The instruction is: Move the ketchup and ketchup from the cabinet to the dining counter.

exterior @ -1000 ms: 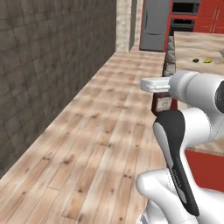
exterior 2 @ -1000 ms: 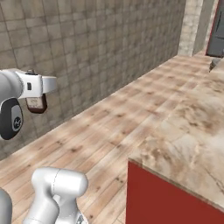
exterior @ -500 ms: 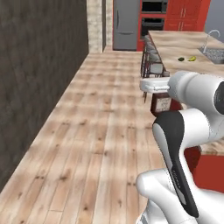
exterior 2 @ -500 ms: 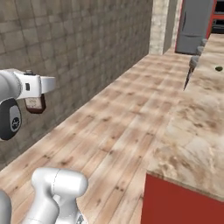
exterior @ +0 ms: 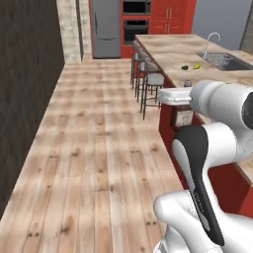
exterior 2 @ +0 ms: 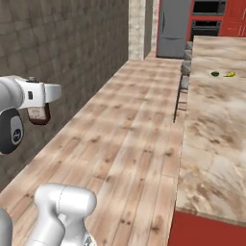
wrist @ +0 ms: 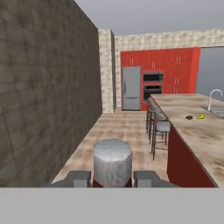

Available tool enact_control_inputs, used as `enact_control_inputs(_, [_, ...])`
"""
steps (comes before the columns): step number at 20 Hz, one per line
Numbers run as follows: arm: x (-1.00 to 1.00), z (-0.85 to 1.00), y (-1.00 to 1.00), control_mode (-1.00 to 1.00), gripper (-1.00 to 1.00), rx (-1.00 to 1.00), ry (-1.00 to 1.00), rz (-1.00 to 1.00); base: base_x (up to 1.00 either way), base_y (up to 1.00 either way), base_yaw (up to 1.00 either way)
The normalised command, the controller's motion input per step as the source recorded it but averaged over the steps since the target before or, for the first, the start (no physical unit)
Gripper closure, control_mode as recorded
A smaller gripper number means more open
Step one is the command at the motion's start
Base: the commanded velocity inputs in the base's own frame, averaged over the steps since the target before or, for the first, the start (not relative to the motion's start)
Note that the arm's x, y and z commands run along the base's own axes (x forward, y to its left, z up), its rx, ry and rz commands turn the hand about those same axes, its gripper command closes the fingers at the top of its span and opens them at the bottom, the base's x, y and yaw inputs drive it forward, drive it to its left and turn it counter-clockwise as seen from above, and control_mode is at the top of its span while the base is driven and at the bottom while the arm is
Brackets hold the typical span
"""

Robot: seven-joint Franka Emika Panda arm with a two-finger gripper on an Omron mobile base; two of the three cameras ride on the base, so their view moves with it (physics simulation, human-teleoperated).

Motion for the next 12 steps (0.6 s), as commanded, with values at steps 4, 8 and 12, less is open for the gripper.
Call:
enact_control_inputs(4, [0.0,0.0,0.0,1.0,1.0,0.0,0.0,0.0,0.71,0.46,-0.36])
enact_control_inputs(8, [0.0,0.0,0.0,1.0,1.0,0.0,0.0,0.0,0.72,0.47,-0.34])
enact_control_inputs(12, [0.0,0.0,0.0,1.0,1.0,0.0,0.0,0.0,0.71,0.49,-0.31])
